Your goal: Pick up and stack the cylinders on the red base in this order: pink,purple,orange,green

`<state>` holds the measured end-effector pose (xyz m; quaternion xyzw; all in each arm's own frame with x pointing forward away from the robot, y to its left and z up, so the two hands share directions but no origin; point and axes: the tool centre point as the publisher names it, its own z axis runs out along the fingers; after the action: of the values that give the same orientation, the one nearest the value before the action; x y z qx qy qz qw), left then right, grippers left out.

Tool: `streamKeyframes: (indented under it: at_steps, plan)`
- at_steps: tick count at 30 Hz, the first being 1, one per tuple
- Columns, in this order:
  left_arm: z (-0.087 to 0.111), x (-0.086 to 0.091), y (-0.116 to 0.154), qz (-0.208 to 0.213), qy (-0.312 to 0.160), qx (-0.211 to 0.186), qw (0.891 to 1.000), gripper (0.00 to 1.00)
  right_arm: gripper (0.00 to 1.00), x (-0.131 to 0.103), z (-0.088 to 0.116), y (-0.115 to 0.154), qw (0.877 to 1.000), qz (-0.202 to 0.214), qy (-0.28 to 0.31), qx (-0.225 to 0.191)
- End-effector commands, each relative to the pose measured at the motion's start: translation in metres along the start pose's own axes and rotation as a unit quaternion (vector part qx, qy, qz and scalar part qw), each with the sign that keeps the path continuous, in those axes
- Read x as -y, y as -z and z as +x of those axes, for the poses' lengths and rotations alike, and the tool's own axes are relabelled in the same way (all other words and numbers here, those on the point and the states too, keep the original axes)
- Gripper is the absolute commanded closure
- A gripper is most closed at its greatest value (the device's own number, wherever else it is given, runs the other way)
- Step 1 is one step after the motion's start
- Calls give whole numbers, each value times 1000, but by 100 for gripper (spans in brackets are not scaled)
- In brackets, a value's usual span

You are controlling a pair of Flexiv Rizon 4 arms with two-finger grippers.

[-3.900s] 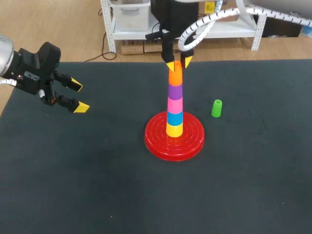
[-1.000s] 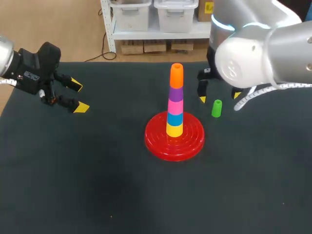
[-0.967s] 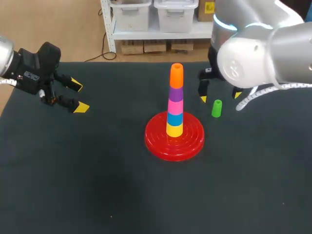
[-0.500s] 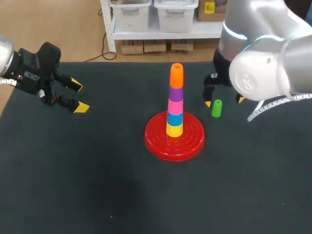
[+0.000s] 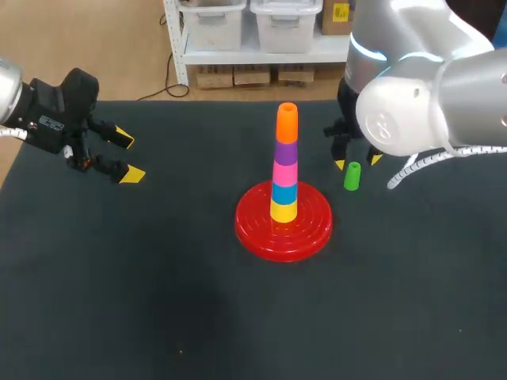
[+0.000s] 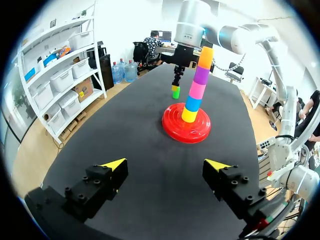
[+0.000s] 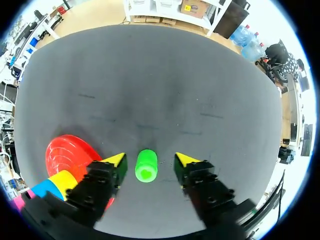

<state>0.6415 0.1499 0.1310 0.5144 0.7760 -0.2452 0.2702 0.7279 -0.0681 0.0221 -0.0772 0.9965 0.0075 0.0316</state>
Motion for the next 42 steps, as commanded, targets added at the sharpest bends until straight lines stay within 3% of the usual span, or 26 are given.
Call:
streamKeyframes:
  at_steps: [1,26,27,29,31,36,39,42]
  plan:
    - [1,0,0,0,-1,2,1000,0,51,-1,2,1,1000,-3,2,-1]
    - [1,0,0,0,-1,2,1000,0,55,-2,8,-3,1000,7,10,-5]
    - [1,0,0,0,-1,2,1000,0,66,-2,8,-3,1000,7,10,-5]
    - [1,0,0,0,-1,2,1000,0,100,-1,7,-3,1000,9,9,-5]
    - [1,0,0,0,-1,2,1000,0,100,0,6,-2,1000,8,9,-5]
    - [1,0,0,0,-1,2,1000,0,100,-1,6,24,1000,1,10,5]
    - [1,0,0,0,-1,2,1000,0,100,-4,5,51,1000,-2,10,10]
    - [1,0,0,0,-1,2,1000,0,100,-11,4,96,1000,1,23,8]
